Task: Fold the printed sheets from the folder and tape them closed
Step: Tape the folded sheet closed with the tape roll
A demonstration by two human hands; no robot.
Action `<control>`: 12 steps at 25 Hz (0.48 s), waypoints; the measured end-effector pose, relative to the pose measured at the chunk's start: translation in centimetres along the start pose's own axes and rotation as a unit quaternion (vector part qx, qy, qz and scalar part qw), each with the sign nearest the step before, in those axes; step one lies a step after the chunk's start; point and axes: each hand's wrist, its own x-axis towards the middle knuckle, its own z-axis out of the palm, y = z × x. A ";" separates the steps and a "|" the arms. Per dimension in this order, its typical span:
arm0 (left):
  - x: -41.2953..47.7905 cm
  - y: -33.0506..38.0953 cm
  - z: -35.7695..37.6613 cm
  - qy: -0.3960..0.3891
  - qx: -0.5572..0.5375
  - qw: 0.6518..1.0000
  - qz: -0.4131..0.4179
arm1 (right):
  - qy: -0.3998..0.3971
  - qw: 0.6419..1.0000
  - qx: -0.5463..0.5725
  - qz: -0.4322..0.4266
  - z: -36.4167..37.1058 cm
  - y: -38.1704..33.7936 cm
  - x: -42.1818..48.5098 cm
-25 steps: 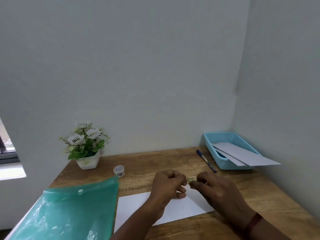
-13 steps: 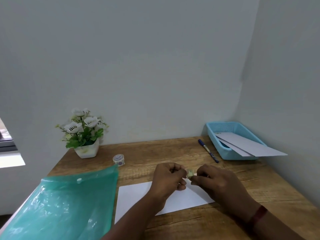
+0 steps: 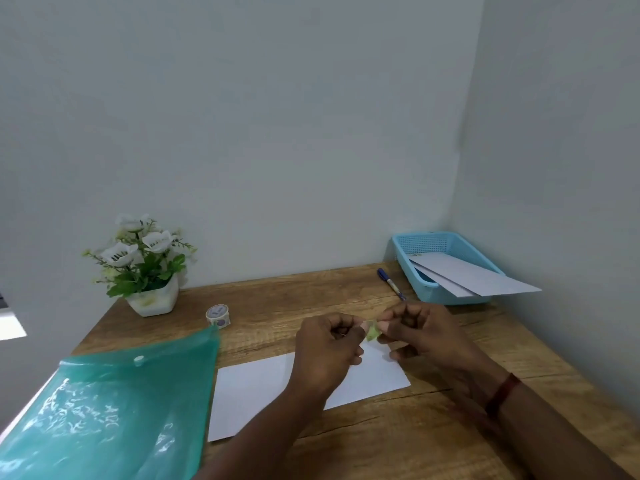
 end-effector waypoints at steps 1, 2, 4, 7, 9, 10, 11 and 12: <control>-0.1 0.0 0.2 0.004 0.006 1.000 0.004 | -0.001 1.000 0.012 0.009 -0.1 0.0 0.0; -0.1 0.0 0.4 0.009 0.011 1.000 0.005 | 0.004 1.000 0.021 0.014 -0.2 -0.1 0.0; 0.0 -0.3 0.7 0.019 0.015 1.000 0.001 | 0.018 0.999 0.021 0.018 -0.3 -0.1 0.1; 0.2 -0.5 1.0 0.018 0.016 1.000 -0.008 | 0.015 0.999 0.017 0.032 -0.5 0.1 0.2; 0.5 -0.8 1.1 0.007 0.032 0.999 -0.015 | 0.003 0.999 0.002 0.048 -0.7 0.3 0.3; 0.6 -1.0 1.2 0.002 0.045 0.999 -0.018 | -0.003 0.998 -0.017 0.056 -0.8 0.5 0.4; 0.7 -1.2 1.3 -0.004 0.059 0.998 -0.021 | -0.008 0.997 -0.042 0.063 -1.0 0.6 0.5; 0.9 -1.4 1.4 -0.008 0.072 0.997 -0.024 | -0.013 0.995 -0.073 0.067 -1.2 0.8 0.7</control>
